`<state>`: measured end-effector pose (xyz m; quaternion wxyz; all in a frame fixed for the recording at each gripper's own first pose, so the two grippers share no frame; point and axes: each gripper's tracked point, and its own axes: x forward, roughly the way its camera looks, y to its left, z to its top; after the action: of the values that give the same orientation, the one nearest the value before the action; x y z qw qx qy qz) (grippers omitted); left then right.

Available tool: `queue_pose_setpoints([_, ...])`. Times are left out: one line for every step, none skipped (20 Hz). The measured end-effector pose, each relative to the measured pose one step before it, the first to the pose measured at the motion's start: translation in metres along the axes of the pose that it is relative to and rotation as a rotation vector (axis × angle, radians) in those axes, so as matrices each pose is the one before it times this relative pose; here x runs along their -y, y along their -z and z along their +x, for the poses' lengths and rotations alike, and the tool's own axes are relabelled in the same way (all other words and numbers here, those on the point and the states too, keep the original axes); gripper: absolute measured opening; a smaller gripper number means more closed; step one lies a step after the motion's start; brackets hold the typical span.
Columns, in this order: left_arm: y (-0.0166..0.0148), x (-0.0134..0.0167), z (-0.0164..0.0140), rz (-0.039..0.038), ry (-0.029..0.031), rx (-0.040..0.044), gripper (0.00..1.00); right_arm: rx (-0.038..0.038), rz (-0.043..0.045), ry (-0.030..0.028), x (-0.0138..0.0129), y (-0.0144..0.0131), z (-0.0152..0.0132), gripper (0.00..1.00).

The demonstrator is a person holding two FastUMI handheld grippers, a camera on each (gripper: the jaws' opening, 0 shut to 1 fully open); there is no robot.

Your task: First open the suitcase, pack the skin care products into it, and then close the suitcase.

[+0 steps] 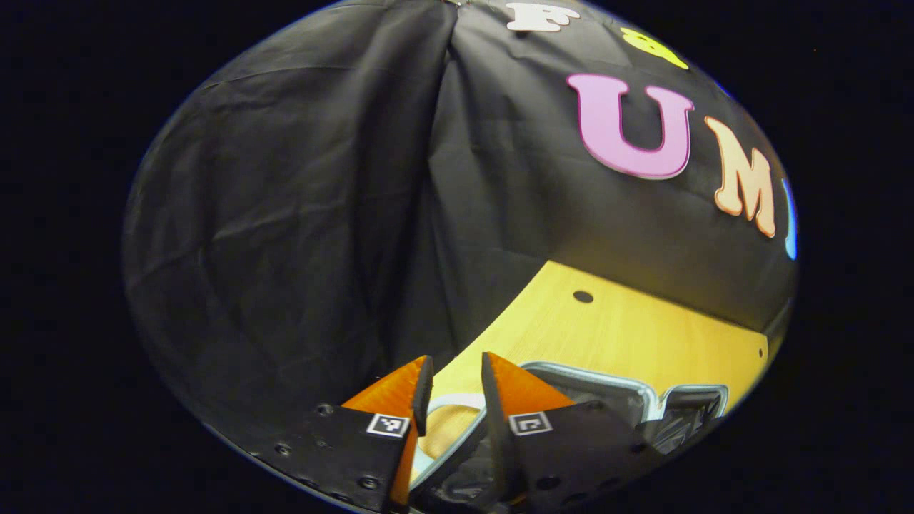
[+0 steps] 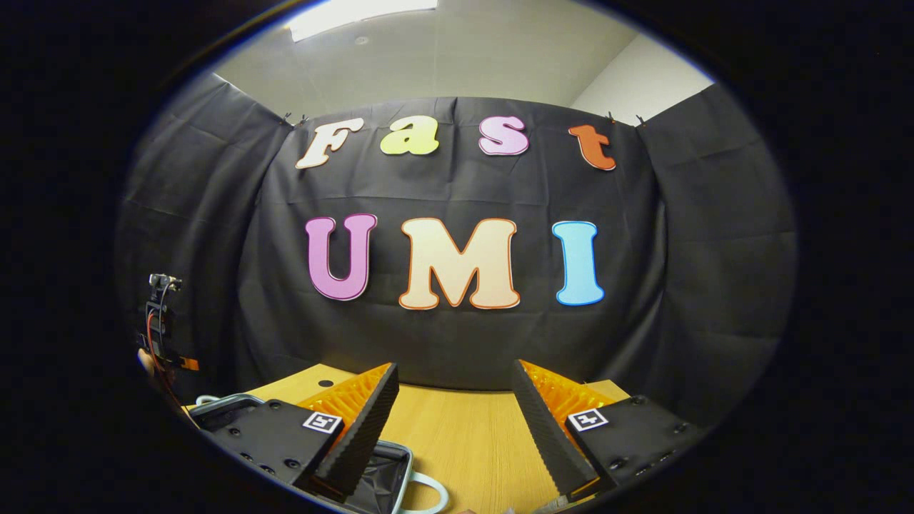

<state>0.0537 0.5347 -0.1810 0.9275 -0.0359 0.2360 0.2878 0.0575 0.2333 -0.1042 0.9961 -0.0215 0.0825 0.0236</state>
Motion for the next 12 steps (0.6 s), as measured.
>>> queue_pose_setpoints([-0.01019,-0.00206,-0.01121,-0.00344,-0.01792,0.05088,0.46,0.01527,-0.00436,-0.00879,0.00290,-0.00524,0.00029,0.98])
queue_pose_setpoints([-0.01208,-0.00040,-0.01204,0.00155,-0.02058,0.05132,0.56,0.01100,-0.00260,-0.01054,0.00276,-0.00420,0.00122,0.98])
queue_pose_setpoints([-0.01118,0.00194,-0.00844,-0.00157,-0.01818,0.04414,0.61,0.00896,0.00029,-0.00843,0.00390,-0.00389,0.00000,0.98])
queue_pose_setpoints([-0.01013,0.00473,-0.01064,0.00113,-0.01280,0.02898,0.69,0.00650,0.00280,-0.00843,0.00436,-0.00289,0.00030,0.99])
queue_pose_setpoints([-0.01093,0.00675,-0.01213,0.00406,0.00073,0.02735,0.69,0.00589,0.00406,-0.00492,0.00492,-0.00255,-0.00153,0.99])
queue_pose_setpoints([-0.01324,0.00812,-0.01243,0.00164,0.00529,0.02913,0.70,0.00082,0.00282,-0.00328,0.00607,-0.00167,-0.00073,0.99])
queue_pose_setpoints([-0.01511,0.01009,-0.01170,-0.00388,0.01547,0.03690,0.74,0.00280,0.00152,-0.00520,0.00612,-0.00163,-0.00063,0.98])
queue_pose_setpoints([-0.01537,0.01048,-0.01308,-0.00241,0.01311,0.03479,0.77,0.00708,-0.00277,-0.00473,0.00569,-0.00338,0.00048,0.99])
queue_pose_setpoints([-0.01653,0.01008,-0.01250,-0.00079,0.02137,0.03868,0.81,0.00647,-0.00586,-0.00170,0.00705,-0.00313,-0.00098,0.98])
queue_pose_setpoints([-0.01570,0.01043,-0.01205,0.00096,0.01809,0.03308,0.85,0.00529,-0.00211,-0.00255,0.00640,-0.00141,-0.00004,0.98])
queue_pose_setpoints([-0.01295,0.01062,-0.01001,-0.00090,0.02426,0.01686,0.85,0.00631,0.00334,-0.00573,0.00493,-0.00206,-0.00039,0.98])
queue_pose_setpoints([-0.00938,0.01025,-0.00905,-0.00428,0.02265,0.00373,0.88,0.00652,0.00453,-0.00507,0.00468,-0.00222,-0.00047,0.99])
